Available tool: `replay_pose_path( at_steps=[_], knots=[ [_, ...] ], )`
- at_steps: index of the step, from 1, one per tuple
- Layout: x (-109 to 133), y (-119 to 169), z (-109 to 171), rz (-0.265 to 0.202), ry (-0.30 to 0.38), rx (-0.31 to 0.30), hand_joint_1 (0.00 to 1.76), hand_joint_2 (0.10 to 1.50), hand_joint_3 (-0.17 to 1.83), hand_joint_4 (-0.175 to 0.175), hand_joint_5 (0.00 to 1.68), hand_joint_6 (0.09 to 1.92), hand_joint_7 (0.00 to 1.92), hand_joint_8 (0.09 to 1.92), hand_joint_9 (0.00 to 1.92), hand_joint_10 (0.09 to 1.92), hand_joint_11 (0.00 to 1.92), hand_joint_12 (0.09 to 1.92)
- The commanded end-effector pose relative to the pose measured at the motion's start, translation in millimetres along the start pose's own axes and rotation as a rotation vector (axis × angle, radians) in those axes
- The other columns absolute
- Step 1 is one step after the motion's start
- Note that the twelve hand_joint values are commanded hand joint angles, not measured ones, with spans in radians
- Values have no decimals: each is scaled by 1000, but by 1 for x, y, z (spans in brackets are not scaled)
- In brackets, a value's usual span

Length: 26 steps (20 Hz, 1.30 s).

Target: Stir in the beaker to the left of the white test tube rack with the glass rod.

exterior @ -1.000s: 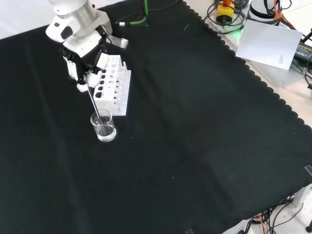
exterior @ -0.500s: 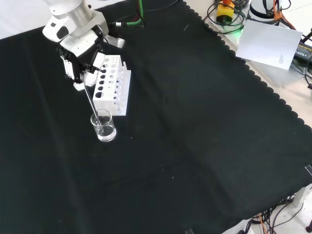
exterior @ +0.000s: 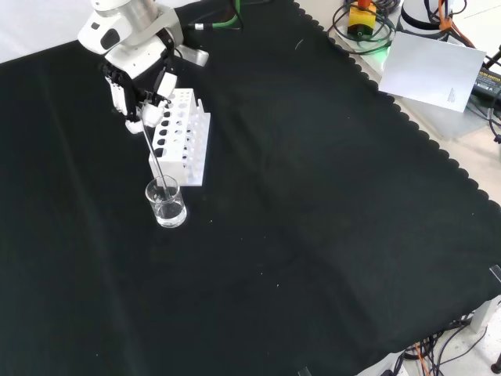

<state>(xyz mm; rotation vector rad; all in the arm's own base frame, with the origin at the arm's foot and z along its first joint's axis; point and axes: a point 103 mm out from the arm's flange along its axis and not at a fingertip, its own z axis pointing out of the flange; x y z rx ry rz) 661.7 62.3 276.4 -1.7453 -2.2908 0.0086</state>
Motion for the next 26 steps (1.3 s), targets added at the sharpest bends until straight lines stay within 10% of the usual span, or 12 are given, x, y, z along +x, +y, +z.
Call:
replay_pose_path(
  at_steps=[1,26],
  knots=[
    [21,15,8,-33,-4,5,1313,1065,-109,-175,1312,110,1233,901,1751,520,1629,832],
    [16,-2,3,-11,-18,3,1313,1061,-99,-175,1314,105,1232,902,1750,524,1627,837]
  ],
)
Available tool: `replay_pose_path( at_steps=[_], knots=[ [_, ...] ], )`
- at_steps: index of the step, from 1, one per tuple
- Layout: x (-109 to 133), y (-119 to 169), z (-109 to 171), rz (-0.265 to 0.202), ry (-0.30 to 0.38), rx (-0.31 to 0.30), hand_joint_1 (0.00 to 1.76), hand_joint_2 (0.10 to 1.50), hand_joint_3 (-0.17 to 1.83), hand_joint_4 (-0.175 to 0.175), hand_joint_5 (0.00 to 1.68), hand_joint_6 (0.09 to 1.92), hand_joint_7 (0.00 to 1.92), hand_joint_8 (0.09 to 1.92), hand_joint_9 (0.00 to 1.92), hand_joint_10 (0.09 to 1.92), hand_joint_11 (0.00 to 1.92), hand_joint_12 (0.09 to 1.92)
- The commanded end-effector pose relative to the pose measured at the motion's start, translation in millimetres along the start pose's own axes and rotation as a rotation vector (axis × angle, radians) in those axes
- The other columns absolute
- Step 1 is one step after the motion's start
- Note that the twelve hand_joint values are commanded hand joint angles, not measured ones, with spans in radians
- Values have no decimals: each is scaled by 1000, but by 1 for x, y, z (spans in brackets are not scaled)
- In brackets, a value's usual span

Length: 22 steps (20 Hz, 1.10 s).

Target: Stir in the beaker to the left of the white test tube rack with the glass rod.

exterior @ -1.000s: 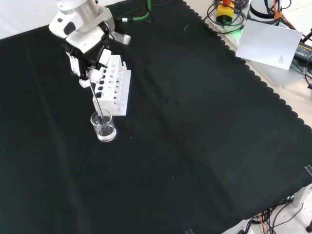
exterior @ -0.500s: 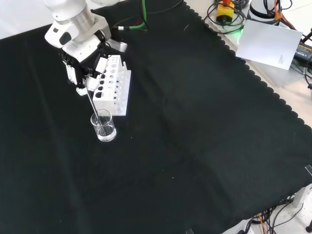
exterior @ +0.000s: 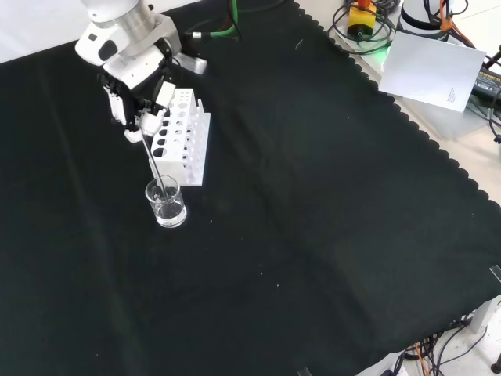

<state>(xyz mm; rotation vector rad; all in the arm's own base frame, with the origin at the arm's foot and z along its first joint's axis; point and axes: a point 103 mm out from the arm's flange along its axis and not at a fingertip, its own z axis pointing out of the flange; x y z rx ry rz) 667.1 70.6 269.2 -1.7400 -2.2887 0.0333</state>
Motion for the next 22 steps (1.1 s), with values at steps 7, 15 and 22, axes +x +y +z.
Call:
replay_pose_path(
  at_steps=[7,15,22],
  knots=[
    [29,9,1,-41,-8,-15,1313,1060,-97,-175,1315,104,1232,900,1750,525,1626,837],
    [7,19,-2,-21,-7,-16,1313,1058,-93,-175,1316,101,1232,900,1750,526,1626,839],
    [-1,7,-9,-2,-17,-26,1313,1056,-90,-175,1316,100,1233,900,1750,527,1625,839]
  ],
)
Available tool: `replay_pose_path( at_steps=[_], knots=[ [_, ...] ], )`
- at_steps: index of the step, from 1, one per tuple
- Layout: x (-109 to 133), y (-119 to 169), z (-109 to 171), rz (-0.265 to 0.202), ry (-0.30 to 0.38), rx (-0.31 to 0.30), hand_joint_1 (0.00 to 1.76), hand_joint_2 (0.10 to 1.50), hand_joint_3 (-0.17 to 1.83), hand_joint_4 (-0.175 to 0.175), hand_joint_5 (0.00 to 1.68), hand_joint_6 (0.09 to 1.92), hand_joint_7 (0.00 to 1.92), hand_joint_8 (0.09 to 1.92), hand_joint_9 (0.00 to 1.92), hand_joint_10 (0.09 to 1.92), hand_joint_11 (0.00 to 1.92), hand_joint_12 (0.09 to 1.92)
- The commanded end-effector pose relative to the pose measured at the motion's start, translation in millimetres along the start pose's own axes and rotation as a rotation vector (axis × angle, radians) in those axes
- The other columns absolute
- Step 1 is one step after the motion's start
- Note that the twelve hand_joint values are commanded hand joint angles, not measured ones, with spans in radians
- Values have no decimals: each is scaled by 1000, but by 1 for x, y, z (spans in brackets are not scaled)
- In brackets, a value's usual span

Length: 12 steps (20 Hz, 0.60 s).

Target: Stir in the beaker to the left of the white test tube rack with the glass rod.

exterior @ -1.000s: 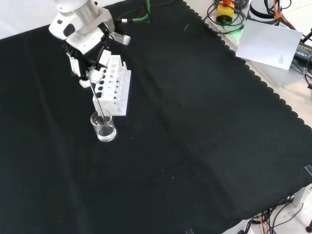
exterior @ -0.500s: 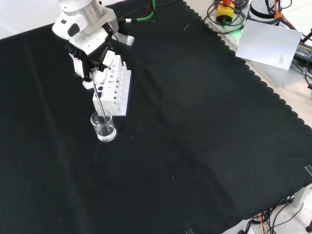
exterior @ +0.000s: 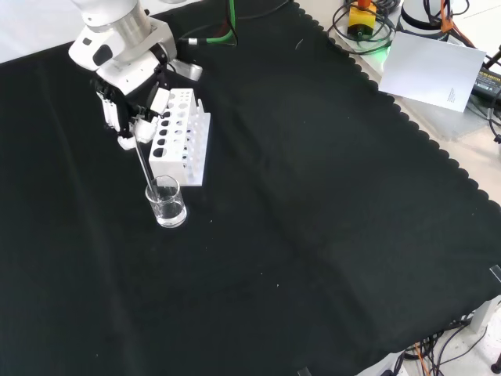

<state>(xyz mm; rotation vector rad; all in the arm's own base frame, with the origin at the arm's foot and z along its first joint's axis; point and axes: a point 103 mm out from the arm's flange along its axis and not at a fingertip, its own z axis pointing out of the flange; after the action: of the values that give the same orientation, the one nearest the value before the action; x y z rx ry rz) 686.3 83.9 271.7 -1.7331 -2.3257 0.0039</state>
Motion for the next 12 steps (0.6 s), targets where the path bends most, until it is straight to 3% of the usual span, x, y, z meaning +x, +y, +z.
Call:
replay_pose_path(
  at_steps=[1,12],
  knots=[
    [-8,-16,-5,16,-8,2,1313,1056,-90,-175,1317,99,1233,900,1749,527,1625,840],
    [7,-21,-8,-10,-13,-4,1313,1055,-86,-175,1318,96,1231,904,1748,528,1624,842]
  ],
)
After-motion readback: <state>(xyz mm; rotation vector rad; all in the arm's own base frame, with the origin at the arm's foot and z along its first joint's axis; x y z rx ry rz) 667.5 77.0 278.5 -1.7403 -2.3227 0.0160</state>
